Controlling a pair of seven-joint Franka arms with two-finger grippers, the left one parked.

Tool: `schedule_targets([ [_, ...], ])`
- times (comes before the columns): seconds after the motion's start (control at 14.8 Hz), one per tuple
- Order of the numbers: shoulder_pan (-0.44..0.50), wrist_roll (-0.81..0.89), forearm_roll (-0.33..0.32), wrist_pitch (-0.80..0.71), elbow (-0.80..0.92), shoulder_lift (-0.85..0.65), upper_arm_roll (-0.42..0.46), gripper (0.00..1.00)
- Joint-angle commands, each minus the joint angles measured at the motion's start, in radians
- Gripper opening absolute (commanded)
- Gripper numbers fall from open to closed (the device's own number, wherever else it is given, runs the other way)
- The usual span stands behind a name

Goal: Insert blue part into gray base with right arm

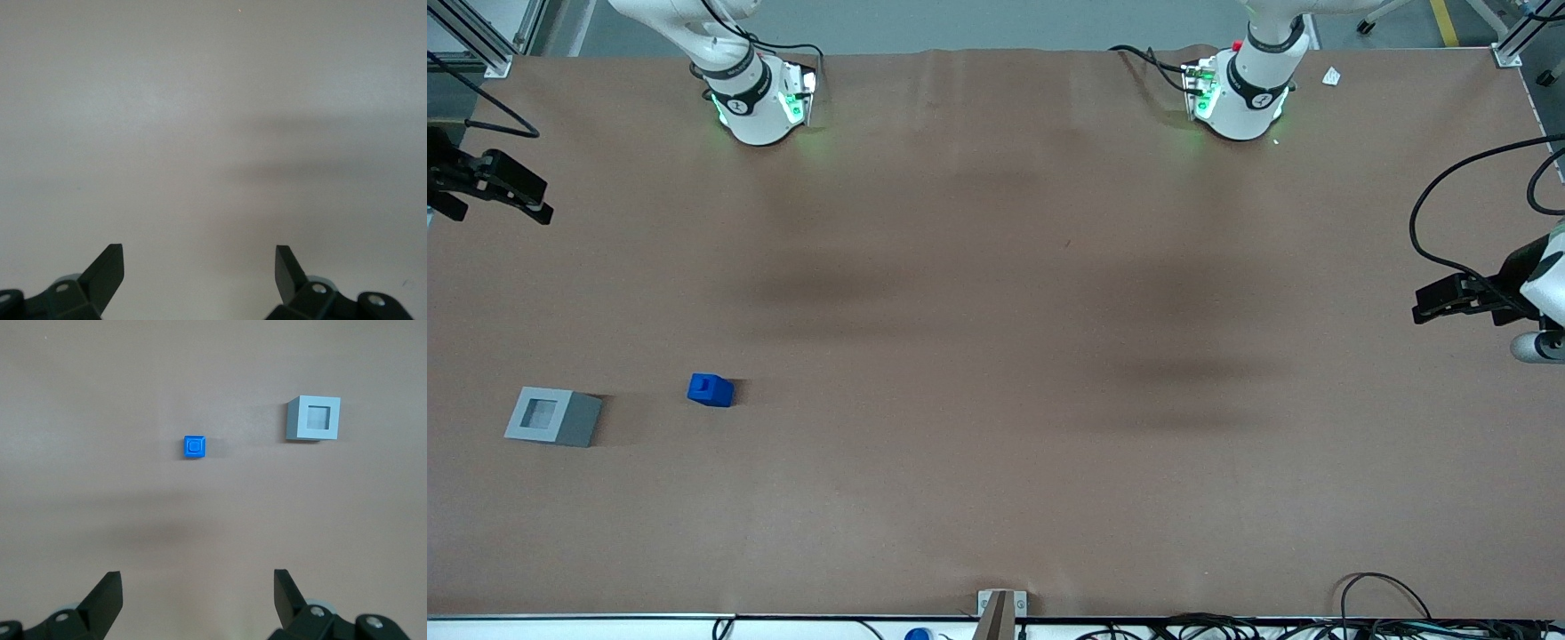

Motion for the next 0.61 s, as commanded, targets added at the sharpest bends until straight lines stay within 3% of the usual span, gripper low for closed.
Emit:
schedule_targets([
  [0.0, -0.004, 0.012, -0.001, -0.016, 0.021, 0.009, 0.002, 1.00],
  [0.54, -0.052, 0.000, 0.020, -0.002, 0.020, 0.029, 0.002, 1.00],
])
